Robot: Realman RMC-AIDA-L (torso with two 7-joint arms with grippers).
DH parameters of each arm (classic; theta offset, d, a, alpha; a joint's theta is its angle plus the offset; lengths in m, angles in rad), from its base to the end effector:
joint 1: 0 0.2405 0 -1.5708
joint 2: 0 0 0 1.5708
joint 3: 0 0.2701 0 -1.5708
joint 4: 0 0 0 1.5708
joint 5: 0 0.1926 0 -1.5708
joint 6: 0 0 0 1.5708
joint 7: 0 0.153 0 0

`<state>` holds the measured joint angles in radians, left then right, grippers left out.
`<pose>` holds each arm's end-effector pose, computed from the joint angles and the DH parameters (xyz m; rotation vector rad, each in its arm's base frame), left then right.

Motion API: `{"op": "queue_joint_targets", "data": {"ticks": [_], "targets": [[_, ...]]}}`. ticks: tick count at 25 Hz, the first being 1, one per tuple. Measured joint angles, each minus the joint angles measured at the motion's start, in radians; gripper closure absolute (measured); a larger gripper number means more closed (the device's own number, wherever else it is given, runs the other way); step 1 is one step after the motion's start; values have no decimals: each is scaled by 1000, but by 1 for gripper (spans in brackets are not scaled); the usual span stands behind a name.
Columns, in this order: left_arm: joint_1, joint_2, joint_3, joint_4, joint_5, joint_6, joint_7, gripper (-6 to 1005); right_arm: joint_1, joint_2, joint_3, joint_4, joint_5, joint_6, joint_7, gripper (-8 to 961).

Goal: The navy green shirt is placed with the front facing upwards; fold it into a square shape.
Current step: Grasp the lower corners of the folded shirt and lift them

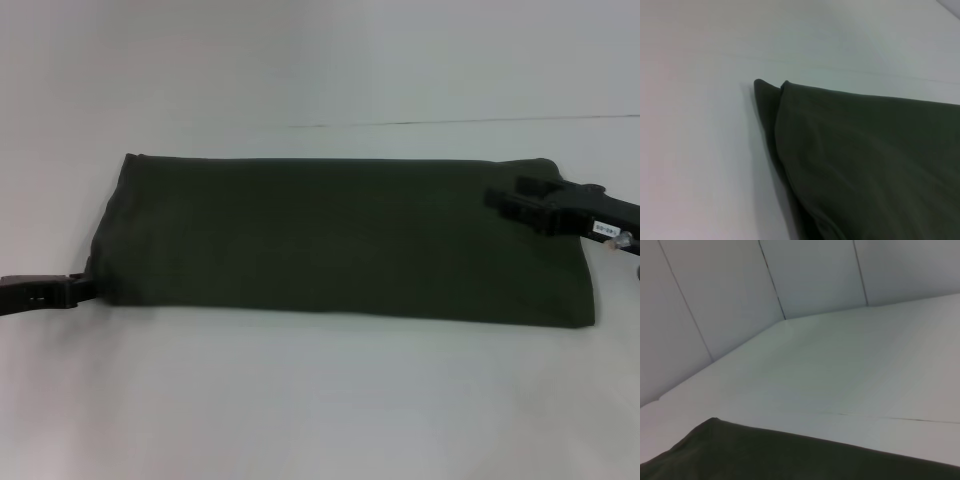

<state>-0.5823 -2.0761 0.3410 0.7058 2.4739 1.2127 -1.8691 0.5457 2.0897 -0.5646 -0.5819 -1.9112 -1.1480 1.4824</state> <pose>-0.3443 0.3565 0.0188 -2.1585 -1.3257 -0.3124 0.2985 0.3747 0.0014 -2.2141 0.9494 0.6631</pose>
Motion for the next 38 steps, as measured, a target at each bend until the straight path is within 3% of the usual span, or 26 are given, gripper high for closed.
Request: {"op": "queue_joint_targets", "data": {"ticks": [7,18,27,38], "targets": [[-2,-1,1,-6,-8,-1,1,761,-59,-12,17,-21,36,-61,-1,303],[13,-4,-10,1,-10,46,16,972,-239,-20,25,-73,35,-134,-39,300],[14,-7,-10,9,-22,73,25,973,-276,-6,23,-49,29,-104,-78,299],[10,-7,-10,9,-23,74,26,954,-241,-3,8,8,20,-29,-80,301]]}}
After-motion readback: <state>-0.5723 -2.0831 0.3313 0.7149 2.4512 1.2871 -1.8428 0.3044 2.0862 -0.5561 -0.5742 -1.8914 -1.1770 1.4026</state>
